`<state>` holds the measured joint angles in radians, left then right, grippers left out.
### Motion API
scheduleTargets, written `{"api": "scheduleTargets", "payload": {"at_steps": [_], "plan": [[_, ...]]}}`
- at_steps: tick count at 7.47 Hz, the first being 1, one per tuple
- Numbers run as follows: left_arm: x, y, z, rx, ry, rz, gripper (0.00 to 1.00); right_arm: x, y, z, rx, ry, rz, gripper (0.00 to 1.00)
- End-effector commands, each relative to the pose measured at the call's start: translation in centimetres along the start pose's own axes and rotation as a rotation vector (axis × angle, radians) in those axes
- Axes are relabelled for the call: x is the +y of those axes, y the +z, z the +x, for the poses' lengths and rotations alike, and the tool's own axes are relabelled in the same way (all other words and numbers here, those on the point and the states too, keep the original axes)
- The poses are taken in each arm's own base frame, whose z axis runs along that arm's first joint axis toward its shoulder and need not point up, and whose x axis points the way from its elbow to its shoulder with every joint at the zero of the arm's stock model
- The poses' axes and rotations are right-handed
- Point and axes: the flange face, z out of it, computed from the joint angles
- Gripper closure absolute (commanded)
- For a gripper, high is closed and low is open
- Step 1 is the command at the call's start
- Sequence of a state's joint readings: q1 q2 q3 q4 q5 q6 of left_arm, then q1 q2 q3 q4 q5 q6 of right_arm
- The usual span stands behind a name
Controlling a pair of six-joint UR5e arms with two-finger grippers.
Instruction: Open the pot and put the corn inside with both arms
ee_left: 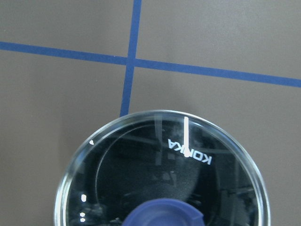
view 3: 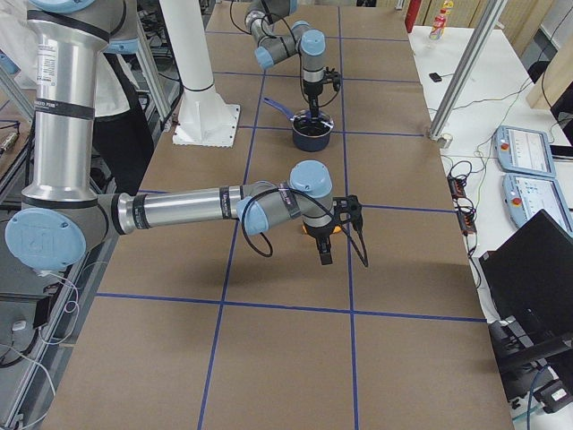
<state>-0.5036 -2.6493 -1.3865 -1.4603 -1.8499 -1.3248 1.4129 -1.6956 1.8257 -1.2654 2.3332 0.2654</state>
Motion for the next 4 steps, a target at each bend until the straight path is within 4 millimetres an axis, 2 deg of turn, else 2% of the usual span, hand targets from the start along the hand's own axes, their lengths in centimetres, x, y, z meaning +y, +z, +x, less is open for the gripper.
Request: {"api": "scheduleTargets", "payload": {"at_steps": [1, 2, 3, 4], "plan": [[-0.1, -3.1, -0.3, 0.025, 0.030, 0.010, 0.73, -0.1, -0.1, -0.1, -0.002, -0.002, 0.003, 0.00], [-0.4, -5.4, -1.9, 0.015, 0.062, 0.019, 0.74, -0.1, 0.0, -0.2, -0.002, -0.002, 0.001, 0.00], [-0.2, -6.9, -6.0, 0.011, 0.110, 0.030, 0.74, -0.1, 0.1, -0.3, -0.003, -0.002, -0.001, 0.00], [-0.3, -7.8, -11.7, 0.007, 0.169, 0.039, 0.74, -0.1, 0.5, -0.7, -0.006, 0.008, -0.009, 0.00]]}}
